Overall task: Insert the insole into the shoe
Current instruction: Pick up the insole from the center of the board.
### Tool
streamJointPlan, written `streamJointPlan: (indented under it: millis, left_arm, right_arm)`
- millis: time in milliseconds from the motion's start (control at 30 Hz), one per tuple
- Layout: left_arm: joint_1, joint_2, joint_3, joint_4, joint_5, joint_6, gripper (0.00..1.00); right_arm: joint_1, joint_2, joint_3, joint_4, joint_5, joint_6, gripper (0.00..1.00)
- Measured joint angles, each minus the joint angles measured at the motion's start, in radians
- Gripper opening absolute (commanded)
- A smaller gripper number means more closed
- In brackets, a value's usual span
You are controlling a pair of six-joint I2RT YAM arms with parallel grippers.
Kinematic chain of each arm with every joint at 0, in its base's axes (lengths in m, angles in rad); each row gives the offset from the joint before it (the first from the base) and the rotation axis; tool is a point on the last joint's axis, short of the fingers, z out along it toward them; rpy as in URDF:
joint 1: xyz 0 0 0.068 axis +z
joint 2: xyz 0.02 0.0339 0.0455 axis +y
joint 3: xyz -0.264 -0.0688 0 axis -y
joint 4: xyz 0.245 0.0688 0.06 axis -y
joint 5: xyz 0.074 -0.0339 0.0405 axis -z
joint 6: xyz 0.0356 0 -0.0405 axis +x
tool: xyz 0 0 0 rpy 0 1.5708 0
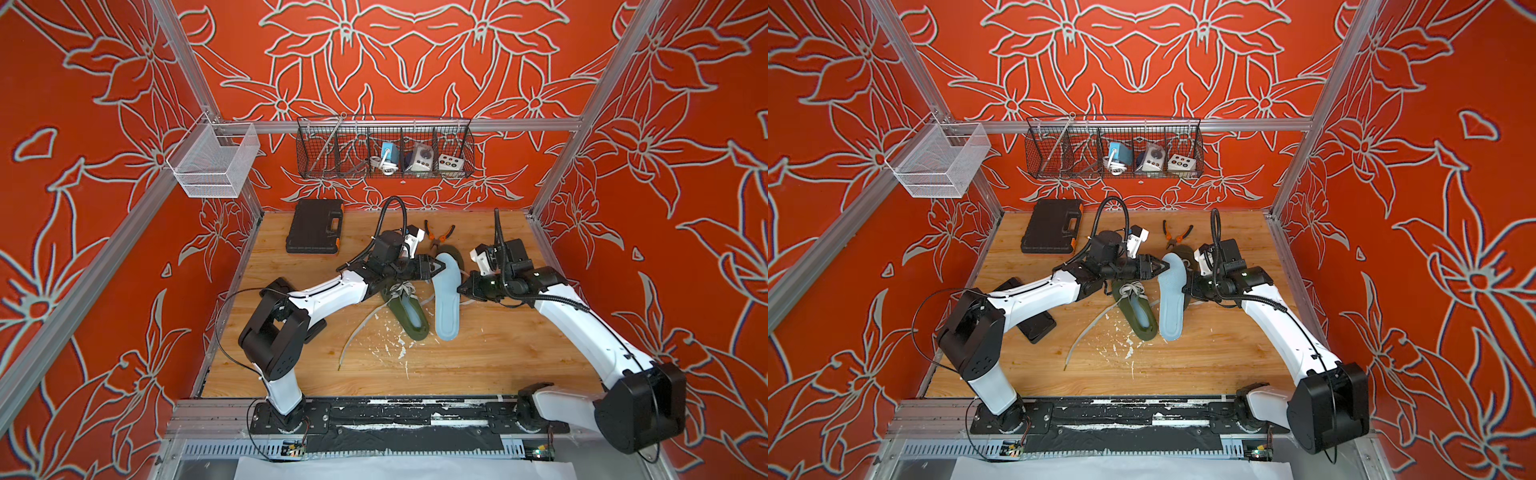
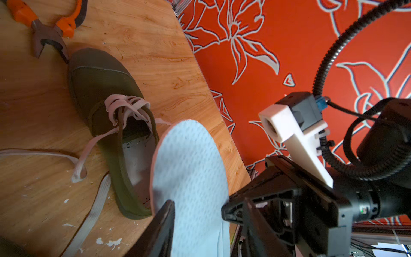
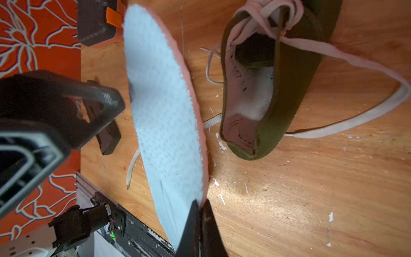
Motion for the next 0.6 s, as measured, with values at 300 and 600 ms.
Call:
streamJointPlan:
  millis: [300, 600]
  left_arm:
    - [0.01, 0.014, 0.0, 0.012, 0.019, -0.002, 0.5]
    - [0.032, 0.01, -0.05, 0.003, -0.002, 0.002, 0.51]
  right_arm:
    - [0.0, 0.006, 0.01, 0.008, -0.075, -0.038, 0.0]
    - [0.0, 0.011, 0.014, -0.026, -0.002, -0.053, 0.0]
